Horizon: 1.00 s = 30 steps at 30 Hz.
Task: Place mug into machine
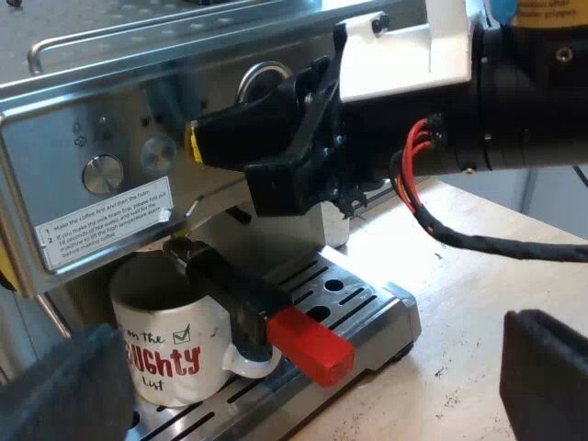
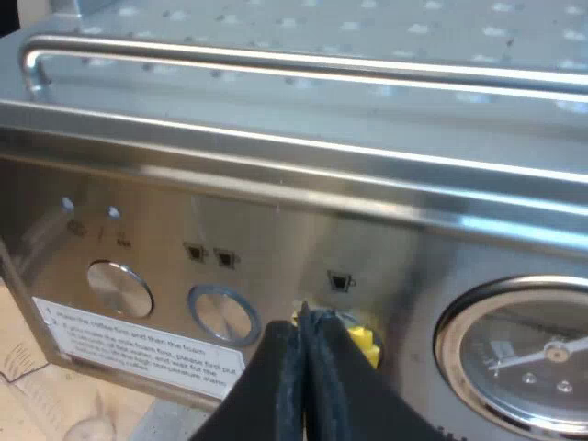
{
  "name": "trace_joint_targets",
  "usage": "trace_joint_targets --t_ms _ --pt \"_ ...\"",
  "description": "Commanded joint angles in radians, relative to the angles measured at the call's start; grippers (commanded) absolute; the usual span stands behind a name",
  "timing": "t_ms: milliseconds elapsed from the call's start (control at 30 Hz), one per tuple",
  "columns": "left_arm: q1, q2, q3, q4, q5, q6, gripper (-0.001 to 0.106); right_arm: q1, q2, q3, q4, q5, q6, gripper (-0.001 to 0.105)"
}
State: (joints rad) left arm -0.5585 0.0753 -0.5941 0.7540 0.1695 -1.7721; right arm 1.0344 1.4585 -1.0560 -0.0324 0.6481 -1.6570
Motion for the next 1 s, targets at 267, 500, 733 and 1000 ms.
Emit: trace_joint_targets --t_ms 267,500,733,1000 --pt "-0.005 -0.005 -0.006 -0.005 0.006 0.001 0.082 0.014 -0.066 -0.014 0.081 -0.018 -0.017 0.027" --pt "-0.005 -0.005 -0.006 -0.03 0.006 0.001 0.082 0.138 -0.201 -0.014 0.202 -0.067 0.005 0.082" --pt "-0.005 0.019 -0.011 -0.173 -0.106 -0.133 0.082 0.176 -0.357 -0.014 0.297 -0.104 -0.009 0.082" --pt "0.055 0.207 -0.149 -0.19 -0.141 -0.143 0.082 0.056 -0.52 -0.075 0.554 -0.153 -0.009 0.082"
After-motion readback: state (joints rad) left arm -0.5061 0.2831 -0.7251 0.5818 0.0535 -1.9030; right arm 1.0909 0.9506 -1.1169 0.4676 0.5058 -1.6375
